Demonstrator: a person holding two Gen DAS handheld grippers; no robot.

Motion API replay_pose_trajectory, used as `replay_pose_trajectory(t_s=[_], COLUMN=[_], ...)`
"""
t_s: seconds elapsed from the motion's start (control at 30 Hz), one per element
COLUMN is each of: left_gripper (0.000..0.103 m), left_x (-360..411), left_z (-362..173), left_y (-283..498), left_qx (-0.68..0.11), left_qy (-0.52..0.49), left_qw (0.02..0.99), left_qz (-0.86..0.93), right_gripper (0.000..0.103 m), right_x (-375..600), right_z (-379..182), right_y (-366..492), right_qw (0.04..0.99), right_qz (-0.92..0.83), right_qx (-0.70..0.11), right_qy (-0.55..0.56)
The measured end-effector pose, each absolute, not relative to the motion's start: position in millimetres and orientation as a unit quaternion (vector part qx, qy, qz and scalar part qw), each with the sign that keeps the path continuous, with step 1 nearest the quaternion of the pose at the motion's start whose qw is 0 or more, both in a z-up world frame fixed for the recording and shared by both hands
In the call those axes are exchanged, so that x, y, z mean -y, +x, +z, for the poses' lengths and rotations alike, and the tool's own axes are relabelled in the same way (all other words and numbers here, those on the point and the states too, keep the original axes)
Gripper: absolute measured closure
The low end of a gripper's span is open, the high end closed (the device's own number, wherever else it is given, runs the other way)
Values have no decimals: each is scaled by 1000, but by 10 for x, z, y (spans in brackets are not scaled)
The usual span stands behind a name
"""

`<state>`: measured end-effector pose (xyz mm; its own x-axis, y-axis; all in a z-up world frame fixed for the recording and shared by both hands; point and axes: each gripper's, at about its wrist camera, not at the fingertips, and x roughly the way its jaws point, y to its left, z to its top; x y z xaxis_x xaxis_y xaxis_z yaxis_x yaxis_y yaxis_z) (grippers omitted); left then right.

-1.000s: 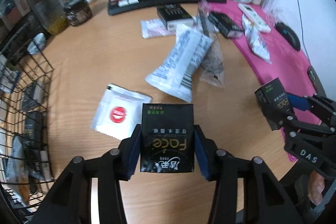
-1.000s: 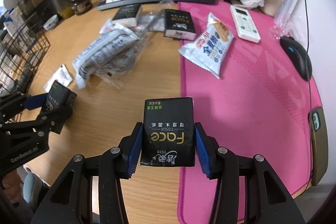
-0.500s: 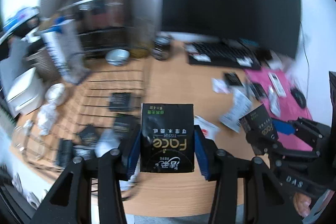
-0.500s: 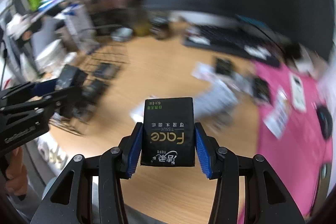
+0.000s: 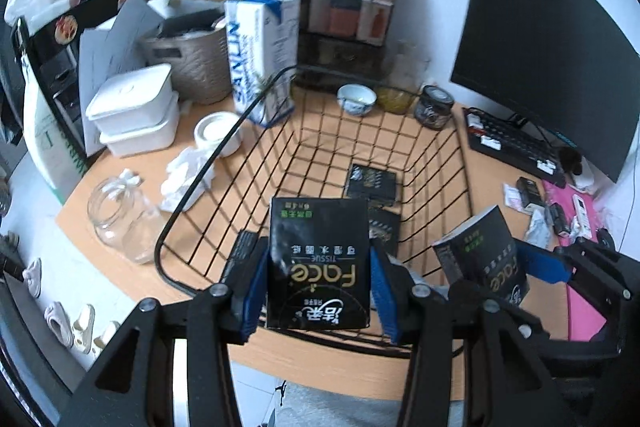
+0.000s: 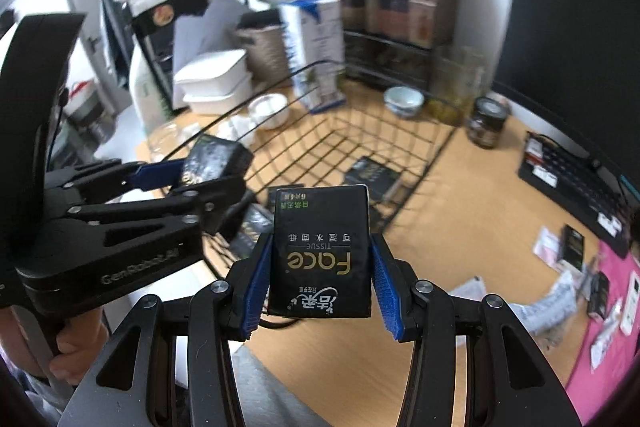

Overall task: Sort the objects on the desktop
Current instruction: 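Open both grippers to drop the packs into the basket, then move both grippers back over the pile on the desk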

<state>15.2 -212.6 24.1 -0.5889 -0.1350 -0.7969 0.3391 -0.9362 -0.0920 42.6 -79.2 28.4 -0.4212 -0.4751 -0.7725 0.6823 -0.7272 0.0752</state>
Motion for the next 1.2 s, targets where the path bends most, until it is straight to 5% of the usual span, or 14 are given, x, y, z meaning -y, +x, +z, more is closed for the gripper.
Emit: replay_pose_trajectory(t_s=[0.37,0.5,1.2], left_gripper=[50,30,30], left_x=[2174,2121,1270], left_z=[113,108,273], left_y=[110,91,-171], left_qx=[-117,-102,-52], left_qy=[451,454,442], left_qw=[139,146,59], left_qz=[-874,-873,-894], right_gripper=[55,52,51], right_x=[860,819,-463], right_z=[132,124,175], right_y=[416,404,63], right_qw=[341,342,234], right_qz=[-830,-830,-866], right_qx=[-150,-144,-67], right_qy=[415,415,437])
